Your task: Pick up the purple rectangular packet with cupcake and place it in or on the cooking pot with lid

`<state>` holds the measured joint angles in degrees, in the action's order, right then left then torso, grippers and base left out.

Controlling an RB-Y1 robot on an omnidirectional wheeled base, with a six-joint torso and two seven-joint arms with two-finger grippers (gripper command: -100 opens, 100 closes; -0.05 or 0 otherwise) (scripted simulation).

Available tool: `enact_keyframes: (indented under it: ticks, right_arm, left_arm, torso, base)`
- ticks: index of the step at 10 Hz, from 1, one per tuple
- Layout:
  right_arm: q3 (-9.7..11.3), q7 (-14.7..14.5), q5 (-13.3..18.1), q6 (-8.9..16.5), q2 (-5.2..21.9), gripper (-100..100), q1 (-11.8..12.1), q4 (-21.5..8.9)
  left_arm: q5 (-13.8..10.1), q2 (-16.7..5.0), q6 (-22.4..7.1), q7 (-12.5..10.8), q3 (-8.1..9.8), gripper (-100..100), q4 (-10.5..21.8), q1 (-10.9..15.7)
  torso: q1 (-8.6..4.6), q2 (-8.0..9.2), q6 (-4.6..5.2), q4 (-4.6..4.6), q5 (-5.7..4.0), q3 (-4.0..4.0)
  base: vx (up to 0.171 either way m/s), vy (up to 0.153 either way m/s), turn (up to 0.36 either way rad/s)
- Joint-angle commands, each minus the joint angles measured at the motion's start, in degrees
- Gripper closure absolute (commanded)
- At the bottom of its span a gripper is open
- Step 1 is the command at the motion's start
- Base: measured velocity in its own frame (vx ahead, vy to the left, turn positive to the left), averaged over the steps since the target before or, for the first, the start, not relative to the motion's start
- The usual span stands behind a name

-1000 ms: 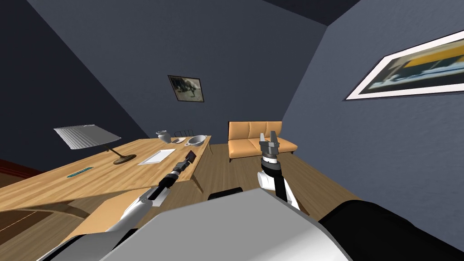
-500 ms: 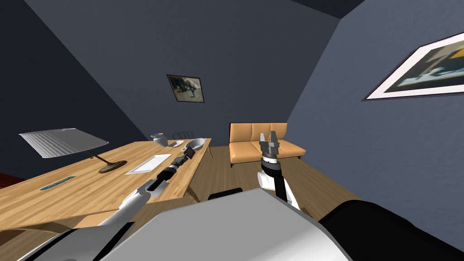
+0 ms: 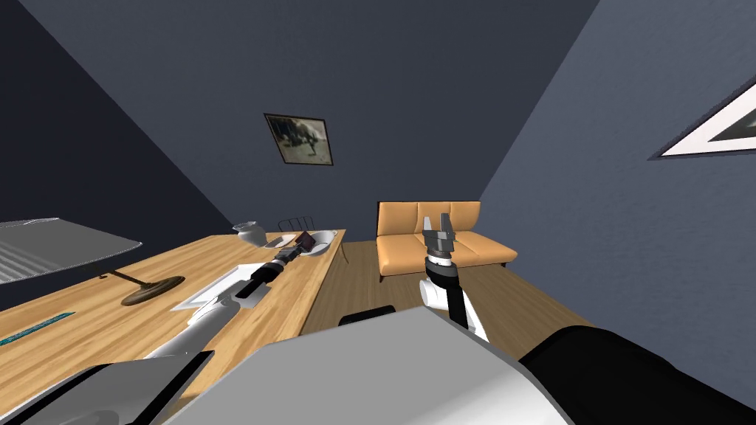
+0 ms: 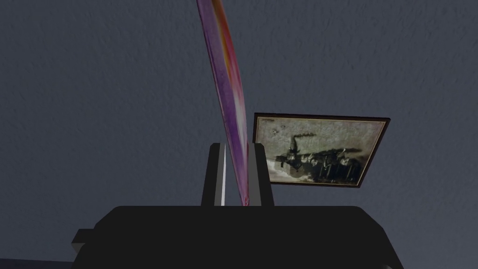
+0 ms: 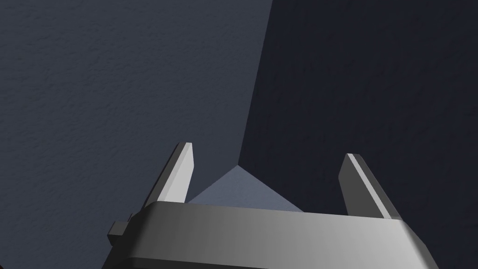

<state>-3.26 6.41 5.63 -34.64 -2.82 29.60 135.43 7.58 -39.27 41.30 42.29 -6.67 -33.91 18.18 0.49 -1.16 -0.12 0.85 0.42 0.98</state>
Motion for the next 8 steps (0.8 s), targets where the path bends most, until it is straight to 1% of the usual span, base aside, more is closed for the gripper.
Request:
enact_keyframes:
  ticks: [1,2,3,4,5,6,7,8]
  right_arm:
    - [0.0,0.0,0.0,0.0,0.0,0,0.0,0.0]
    - [0.0,0.0,0.0,0.0,0.0,0,0.0,0.0]
    - [0.0,0.0,0.0,0.0,0.0,0,0.0,0.0]
    - [0.01,0.0,0.0,0.0,-0.01,0,-0.01,0.0]
    - [0.01,0.0,0.0,0.0,-0.01,0,-0.02,0.0]
    - [0.01,0.0,0.0,0.0,-0.01,0,-0.01,0.0]
    - [0.01,0.0,0.0,0.0,-0.01,0,-0.01,0.0]
    - [0.01,0.0,0.0,0.0,-0.01,0,-0.02,0.0]
  left_arm:
    - [0.68,-1.02,-0.61,-0.62,0.08,100,0.1,1.41]
    - [1.03,-1.57,-1.19,-0.99,0.18,100,-0.31,1.97]
    - [1.03,-1.57,-1.19,-0.99,0.18,100,-0.31,1.97]
    - [1.03,-1.57,-1.19,-0.99,0.18,100,-0.31,1.97]
    - [1.54,-2.27,-2.06,-1.52,0.32,100,-0.93,2.81]
    - [1.69,-2.45,-2.32,-1.67,0.37,100,-1.12,3.06]
    - [1.49,-2.28,-2.14,-1.5,0.4,100,-1.45,2.3]
    - [1.49,-2.39,-2.23,-1.59,0.46,-100,-1.52,2.48]
  torso:
    - [0.0,0.0,0.0,0.0,0.0,0.0]
    - [-0.14,-0.07,0.03,-0.02,-0.04,0.02]
    - [-0.12,0.0,0.02,-0.02,-0.05,-0.01]
    - [-0.22,0.28,0.02,-0.02,-0.03,-0.13]
    - [-0.32,0.61,-0.01,-0.07,-0.05,-0.32]
    - [-0.33,0.57,-0.04,-0.14,-0.12,-0.35]
    - [-0.32,0.39,0.0,-0.12,-0.14,-0.25]
    - [-0.33,0.65,-0.01,-0.09,-0.08,-0.34]
  base:
    - [0.268,0.029,0.039]
    - [0.244,0.047,0.042]
    - [0.155,0.019,0.003]
    - [0.064,-0.011,-0.004]
    - [0.124,0.001,0.042]
    - [0.198,0.015,0.043]
    - [0.094,0.01,0.002]
    - [0.017,0.002,-0.003]
